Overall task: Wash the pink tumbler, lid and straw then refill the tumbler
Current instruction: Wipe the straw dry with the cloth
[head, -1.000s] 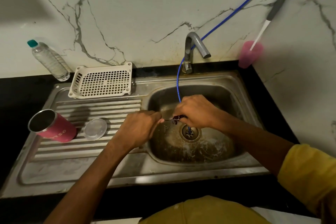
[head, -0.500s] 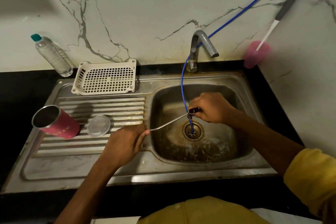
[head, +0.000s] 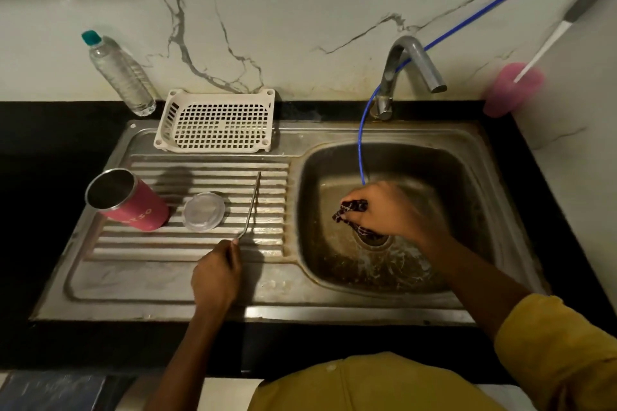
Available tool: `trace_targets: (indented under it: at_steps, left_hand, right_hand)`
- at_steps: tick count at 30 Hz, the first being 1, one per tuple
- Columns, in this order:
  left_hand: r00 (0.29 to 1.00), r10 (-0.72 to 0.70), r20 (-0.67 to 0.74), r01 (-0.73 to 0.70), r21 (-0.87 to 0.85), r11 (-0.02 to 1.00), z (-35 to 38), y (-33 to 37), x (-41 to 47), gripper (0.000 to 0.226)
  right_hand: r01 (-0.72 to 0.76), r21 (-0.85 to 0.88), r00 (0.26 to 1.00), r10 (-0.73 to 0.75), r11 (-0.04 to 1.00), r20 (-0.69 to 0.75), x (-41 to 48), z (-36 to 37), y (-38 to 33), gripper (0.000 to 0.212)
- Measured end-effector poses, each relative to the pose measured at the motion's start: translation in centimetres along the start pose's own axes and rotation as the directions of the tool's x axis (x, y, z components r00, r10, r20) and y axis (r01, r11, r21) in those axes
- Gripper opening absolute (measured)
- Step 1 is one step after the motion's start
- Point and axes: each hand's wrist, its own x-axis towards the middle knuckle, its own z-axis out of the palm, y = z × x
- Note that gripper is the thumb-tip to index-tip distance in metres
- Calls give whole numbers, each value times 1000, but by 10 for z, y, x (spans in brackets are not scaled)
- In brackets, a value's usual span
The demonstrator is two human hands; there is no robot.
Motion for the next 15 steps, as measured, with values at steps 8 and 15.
trace_targets:
  at_steps: [8,15]
  left_hand:
    - [989,-35,144,20,106,994,-1,3,-4,37]
    - [980,-110,165,69,236,969,-9,1,-3,48]
  right_hand:
    - [49,88,998,-52,995,25,21,10,-17,24]
    - [25,110,998,-31,994,47,22,20,-9,27]
